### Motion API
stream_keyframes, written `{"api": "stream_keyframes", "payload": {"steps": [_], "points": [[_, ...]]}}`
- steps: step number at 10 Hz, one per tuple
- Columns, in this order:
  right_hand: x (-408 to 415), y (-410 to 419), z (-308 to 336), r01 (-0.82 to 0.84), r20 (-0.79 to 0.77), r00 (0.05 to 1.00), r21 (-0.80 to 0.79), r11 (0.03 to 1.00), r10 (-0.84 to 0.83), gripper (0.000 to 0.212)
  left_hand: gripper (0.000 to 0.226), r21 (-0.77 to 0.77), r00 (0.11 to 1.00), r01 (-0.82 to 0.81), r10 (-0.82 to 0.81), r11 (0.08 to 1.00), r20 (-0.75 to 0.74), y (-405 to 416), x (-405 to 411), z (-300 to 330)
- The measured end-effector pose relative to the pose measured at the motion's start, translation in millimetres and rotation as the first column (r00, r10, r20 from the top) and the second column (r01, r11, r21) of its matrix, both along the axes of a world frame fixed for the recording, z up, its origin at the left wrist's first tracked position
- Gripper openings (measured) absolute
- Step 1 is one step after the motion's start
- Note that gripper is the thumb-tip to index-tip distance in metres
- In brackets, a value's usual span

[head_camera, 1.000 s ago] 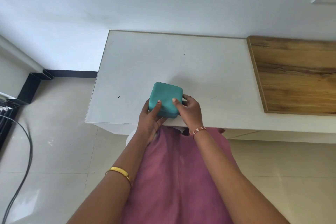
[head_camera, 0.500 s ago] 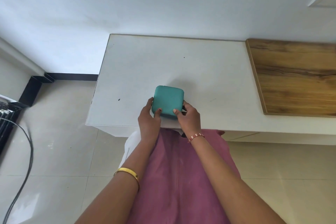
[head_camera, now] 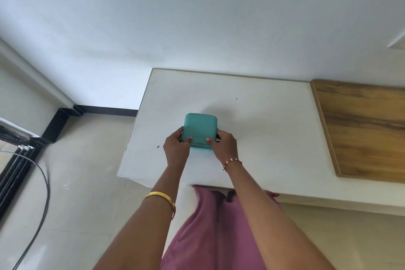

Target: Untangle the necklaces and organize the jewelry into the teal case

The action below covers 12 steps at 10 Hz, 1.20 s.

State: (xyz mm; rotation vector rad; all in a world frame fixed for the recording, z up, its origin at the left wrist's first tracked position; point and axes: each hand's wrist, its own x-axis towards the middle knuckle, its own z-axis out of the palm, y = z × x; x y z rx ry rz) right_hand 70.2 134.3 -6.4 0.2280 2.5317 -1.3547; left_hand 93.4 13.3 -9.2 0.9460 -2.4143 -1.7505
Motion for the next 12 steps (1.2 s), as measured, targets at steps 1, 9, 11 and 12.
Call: {"api": "stream_keyframes", "payload": {"steps": [1,9,11,12], "points": [[-24.1,-13.3,-0.5,-0.018,0.014,1.0,-0.002,1.0,0.018,0.027,0.048,0.053,0.998,-0.062,0.061,0.997,0.006,-13.3,-19.2,-4.0],[-115.6,-82.1,-18.8,0.003,-0.051,0.999,-0.006,1.0,-0.003,0.028,0.049,0.147,0.994,-0.104,0.108,0.984,-0.019,-91.8,-112.5,-20.3],[-111.3,-76.5,-7.4,-0.112,-0.041,0.993,0.04,0.993,0.113,0.031,0.042,-0.216,0.995,0.09,-0.078,0.972,0.064,-88.5,-108.0,-10.1],[-99.6,-64.1,4.0,-0.135,-0.042,0.989,0.182,0.974,0.145,0.04,0.046,-0.361,0.993,0.111,-0.09,0.926,0.075,-84.1,-96.6,-0.5]]}}
